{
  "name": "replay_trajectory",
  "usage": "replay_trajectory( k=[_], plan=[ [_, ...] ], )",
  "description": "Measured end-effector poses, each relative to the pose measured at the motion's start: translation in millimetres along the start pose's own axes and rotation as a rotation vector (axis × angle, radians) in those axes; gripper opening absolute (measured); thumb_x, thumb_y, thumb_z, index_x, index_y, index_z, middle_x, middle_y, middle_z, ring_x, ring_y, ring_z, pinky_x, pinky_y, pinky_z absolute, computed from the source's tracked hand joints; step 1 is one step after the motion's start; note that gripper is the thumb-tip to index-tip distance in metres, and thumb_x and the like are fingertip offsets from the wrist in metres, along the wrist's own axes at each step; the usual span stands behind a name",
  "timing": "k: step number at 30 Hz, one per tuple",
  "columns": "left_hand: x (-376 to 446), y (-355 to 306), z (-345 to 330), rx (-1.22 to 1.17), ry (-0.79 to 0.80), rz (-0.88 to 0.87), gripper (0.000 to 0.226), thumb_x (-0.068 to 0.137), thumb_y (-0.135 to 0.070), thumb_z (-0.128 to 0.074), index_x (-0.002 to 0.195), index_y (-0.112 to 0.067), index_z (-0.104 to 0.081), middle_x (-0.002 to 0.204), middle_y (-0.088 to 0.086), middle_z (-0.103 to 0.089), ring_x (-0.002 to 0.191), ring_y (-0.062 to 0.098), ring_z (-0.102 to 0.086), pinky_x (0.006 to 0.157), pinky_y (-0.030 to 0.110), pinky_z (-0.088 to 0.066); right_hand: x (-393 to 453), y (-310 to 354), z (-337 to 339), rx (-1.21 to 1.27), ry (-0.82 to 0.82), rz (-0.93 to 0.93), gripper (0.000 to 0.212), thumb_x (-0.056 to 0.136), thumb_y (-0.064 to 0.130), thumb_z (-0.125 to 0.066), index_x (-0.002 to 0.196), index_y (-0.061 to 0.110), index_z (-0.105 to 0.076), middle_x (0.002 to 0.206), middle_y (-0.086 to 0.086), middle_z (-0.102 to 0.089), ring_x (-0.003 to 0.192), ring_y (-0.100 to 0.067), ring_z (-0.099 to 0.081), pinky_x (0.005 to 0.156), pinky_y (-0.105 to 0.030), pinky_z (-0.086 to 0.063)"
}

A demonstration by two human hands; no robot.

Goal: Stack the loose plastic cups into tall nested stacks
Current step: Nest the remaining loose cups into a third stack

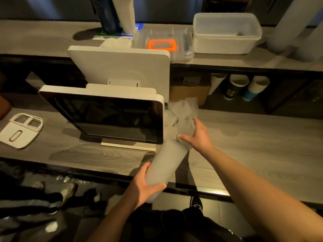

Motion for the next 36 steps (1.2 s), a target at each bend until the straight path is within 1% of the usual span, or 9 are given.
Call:
replay_trajectory(
  k=[6, 10, 15, 20, 22, 26, 30, 33, 36],
  plan=[
    [2.7, -1.0, 6.5, -0.012, -0.019, -0.022, 0.107, 0.047, -0.059, -0.083, 0.142, -0.031, -0.042, 0.123, -0.01, -0.058, 0.11, 0.005, -0.057, 0.094, 0.033, -0.052, 13.7, 7.2, -16.6, -0.248, -0.03, 0.041, 0.088, 0.079, 0.045, -0.079, 0.151, 0.023, -0.032, 0.15, -0.002, -0.045, 0.139, -0.027, -0.037, 0.114, -0.048, -0.032],
    [0.8, -5.8, 10.5, -0.013, -0.01, -0.051, 0.102, 0.048, -0.058, -0.083, 0.139, -0.035, -0.043, 0.122, -0.012, -0.058, 0.108, 0.004, -0.058, 0.086, 0.024, -0.05, 14.3, 4.4, -11.1, -0.18, -0.08, 0.062, 0.075, 0.082, 0.043, -0.074, 0.146, 0.024, -0.04, 0.145, -0.001, -0.049, 0.136, -0.023, -0.041, 0.113, -0.046, -0.033],
    [-0.7, -13.6, 14.6, -0.02, -0.032, -0.066, 0.1, 0.046, -0.061, -0.08, 0.135, -0.037, -0.043, 0.12, -0.014, -0.056, 0.106, 0.002, -0.056, 0.08, 0.02, -0.047, -1.2, -1.7, 20.9, 0.336, -0.199, -0.036, 0.065, 0.091, 0.042, -0.067, 0.146, 0.023, -0.038, 0.148, -0.001, -0.04, 0.13, -0.016, -0.044, 0.104, -0.031, -0.04],
    [0.0, -25.8, 10.3, -0.039, -0.006, -0.096, 0.099, 0.044, -0.06, -0.081, 0.133, -0.036, -0.044, 0.119, -0.011, -0.058, 0.104, 0.005, -0.059, 0.075, 0.016, -0.048, -32.1, -13.0, 43.5, 0.787, -0.199, -0.178, 0.075, 0.085, 0.04, -0.077, 0.145, 0.028, -0.033, 0.149, -0.006, -0.034, 0.137, -0.023, -0.041, 0.109, -0.045, -0.045],
    [0.1, -32.2, 8.5, -0.034, 0.0, -0.117, 0.095, 0.046, -0.059, -0.081, 0.131, -0.037, -0.045, 0.117, -0.012, -0.059, 0.102, 0.004, -0.06, 0.072, 0.014, -0.048, -46.8, -13.4, 54.8, 0.774, -0.222, -0.167, 0.072, 0.081, 0.038, -0.08, 0.14, 0.026, -0.041, 0.138, 0.003, -0.041, 0.133, -0.013, -0.038, 0.109, -0.038, -0.042],
    [0.6, -42.2, 7.2, 0.008, -0.005, -0.172, 0.087, 0.054, -0.051, -0.087, 0.13, -0.039, -0.046, 0.118, -0.015, -0.059, 0.103, 0.003, -0.06, 0.074, 0.015, -0.048, -68.8, -7.7, 73.9, 0.837, -0.227, -0.088, 0.039, 0.092, 0.039, -0.065, 0.123, 0.016, -0.06, 0.105, 0.009, -0.067, 0.103, -0.011, -0.063, 0.085, -0.029, -0.049],
    [-0.8, -51.5, 5.8, 0.028, -0.014, -0.21, 0.079, 0.064, -0.035, -0.091, 0.129, -0.04, -0.046, 0.117, -0.017, -0.058, 0.102, 0.001, -0.059, 0.074, 0.015, -0.047, -78.6, -1.2, 75.7, 0.896, -0.06, -0.057, 0.045, 0.093, 0.029, -0.065, 0.135, 0.018, -0.051, 0.112, 0.006, -0.063, 0.102, -0.013, -0.067, 0.087, -0.032, -0.057],
    [-1.4, -56.7, 4.6, 0.07, -0.017, -0.238, 0.078, 0.064, -0.036, -0.09, 0.128, -0.042, -0.045, 0.118, -0.018, -0.056, 0.103, 0.001, -0.058, 0.072, 0.013, -0.046, -82.7, 0.3, 93.2, 0.648, -0.113, -0.02, 0.064, 0.075, 0.034, -0.083, 0.128, 0.024, -0.049, 0.113, 0.01, -0.056, 0.099, -0.007, -0.061, 0.082, -0.024, -0.053],
    [-2.2, -60.2, 5.1, 0.103, -0.027, -0.259, 0.078, 0.062, -0.04, -0.09, 0.127, -0.043, -0.046, 0.117, -0.019, -0.057, 0.103, 0.002, -0.059, 0.074, 0.015, -0.047, -84.7, 8.9, 103.5, 0.526, -0.075, 0.078, 0.058, 0.07, 0.044, -0.081, 0.119, 0.026, -0.055, 0.112, 0.004, -0.064, 0.101, -0.013, -0.064, 0.079, -0.025, -0.056]
  ],
)
Point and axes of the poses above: each hand's wrist, its own x-axis towards the middle knuckle, its own z-axis out of the back of the hand, y = z × x, the point moved 8 cm from there along x, towards the middle knuckle
